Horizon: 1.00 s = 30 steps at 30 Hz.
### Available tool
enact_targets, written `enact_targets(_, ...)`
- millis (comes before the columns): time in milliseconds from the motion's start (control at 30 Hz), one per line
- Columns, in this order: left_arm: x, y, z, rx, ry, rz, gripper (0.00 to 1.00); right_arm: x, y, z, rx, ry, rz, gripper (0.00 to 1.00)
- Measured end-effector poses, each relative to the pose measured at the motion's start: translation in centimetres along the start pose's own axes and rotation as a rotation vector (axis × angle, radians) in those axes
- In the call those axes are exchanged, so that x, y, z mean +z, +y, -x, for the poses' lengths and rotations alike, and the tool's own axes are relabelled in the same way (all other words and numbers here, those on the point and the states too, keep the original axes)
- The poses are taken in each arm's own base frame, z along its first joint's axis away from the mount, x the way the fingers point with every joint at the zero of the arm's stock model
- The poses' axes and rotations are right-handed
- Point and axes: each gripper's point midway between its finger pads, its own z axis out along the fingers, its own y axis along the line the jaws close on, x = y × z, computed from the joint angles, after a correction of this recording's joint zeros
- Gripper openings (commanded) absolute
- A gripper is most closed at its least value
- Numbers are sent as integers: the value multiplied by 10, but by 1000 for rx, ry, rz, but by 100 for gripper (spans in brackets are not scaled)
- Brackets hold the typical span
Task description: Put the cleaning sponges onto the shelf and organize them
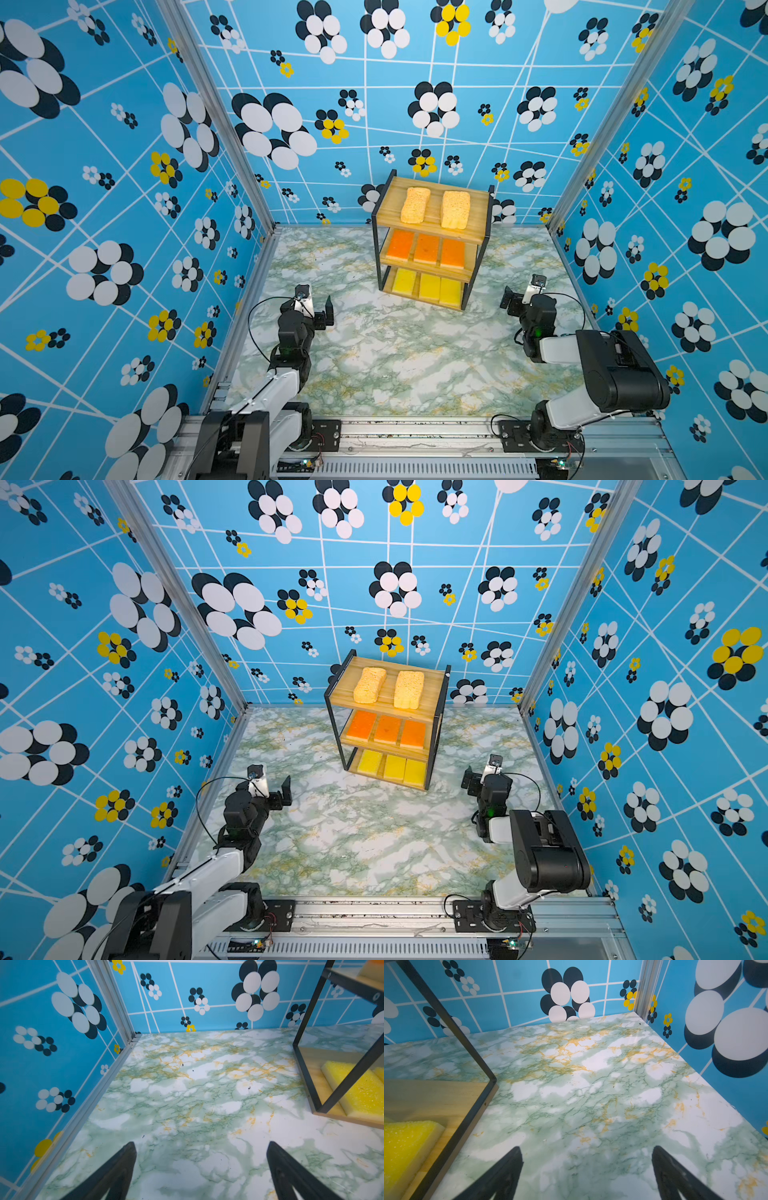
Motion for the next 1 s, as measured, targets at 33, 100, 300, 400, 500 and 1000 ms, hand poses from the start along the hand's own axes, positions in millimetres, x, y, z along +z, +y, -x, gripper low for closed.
enact_targets(33,4,-1,-5,-3,11,-3,99,0,0,0,0,0,0,99)
enact_targets(100,10,-2,-14,-11,31,-11,99,0,0,0,-2,0,0,99)
enact_targets(300,27,-8,-15,-29,26,-40,99,0,0,0,-2,0,0,99)
enact_targets(400,37,-8,-23,-37,20,-38,99,0,0,0,-2,0,0,99)
enact_targets(500,42,-7,-38,-44,55,-25,99,0,0,0,-3,0,0,99)
enact_targets(1000,65,0,-13,-49,57,26,99,0,2,0,-4,0,4,99)
